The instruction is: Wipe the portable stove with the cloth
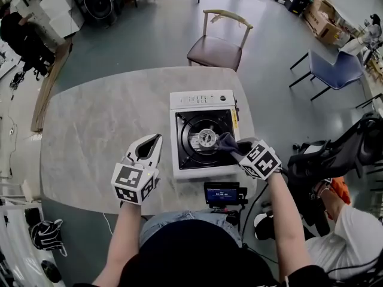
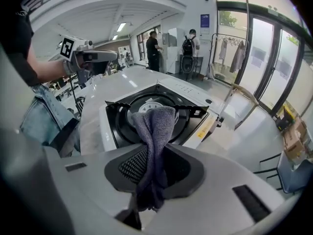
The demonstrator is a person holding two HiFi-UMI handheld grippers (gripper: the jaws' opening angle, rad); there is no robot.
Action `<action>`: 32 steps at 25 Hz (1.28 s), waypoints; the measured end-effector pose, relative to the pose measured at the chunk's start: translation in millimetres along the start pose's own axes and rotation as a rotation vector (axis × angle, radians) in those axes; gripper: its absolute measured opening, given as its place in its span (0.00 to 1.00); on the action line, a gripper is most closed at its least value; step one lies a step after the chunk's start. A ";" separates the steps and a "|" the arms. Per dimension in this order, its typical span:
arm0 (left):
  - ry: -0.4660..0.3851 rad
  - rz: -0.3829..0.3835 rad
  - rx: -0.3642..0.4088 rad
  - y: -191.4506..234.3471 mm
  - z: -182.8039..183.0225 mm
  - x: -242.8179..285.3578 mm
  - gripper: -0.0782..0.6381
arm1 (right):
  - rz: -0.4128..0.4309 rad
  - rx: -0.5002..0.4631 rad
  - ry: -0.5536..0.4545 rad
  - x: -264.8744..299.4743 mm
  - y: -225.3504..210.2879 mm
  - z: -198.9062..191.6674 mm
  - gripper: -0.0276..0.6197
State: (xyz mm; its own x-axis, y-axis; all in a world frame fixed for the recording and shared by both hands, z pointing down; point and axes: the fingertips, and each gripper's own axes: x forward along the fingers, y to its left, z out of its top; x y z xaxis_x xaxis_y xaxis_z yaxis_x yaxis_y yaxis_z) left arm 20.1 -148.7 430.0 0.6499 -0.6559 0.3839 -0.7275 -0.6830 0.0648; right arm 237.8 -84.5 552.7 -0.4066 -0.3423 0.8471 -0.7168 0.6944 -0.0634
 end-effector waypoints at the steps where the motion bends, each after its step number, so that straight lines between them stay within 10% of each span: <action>1: 0.002 0.002 0.000 0.9 -0.2 -0.1 0.12 | 0.008 -0.014 0.010 0.8 0.2 -0.5 0.19; 32: 0.012 0.024 -0.039 10.3 -9.8 0.2 0.12 | -0.090 -0.218 0.209 34.0 -90.0 49.1 0.21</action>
State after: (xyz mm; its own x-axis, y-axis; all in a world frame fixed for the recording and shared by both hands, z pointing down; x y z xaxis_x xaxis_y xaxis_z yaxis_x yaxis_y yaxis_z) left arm 10.6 -152.7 439.8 0.6295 -0.6682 0.3965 -0.7512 -0.6537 0.0909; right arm 260.7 -189.7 561.3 -0.2056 -0.2871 0.9356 -0.5975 0.7940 0.1124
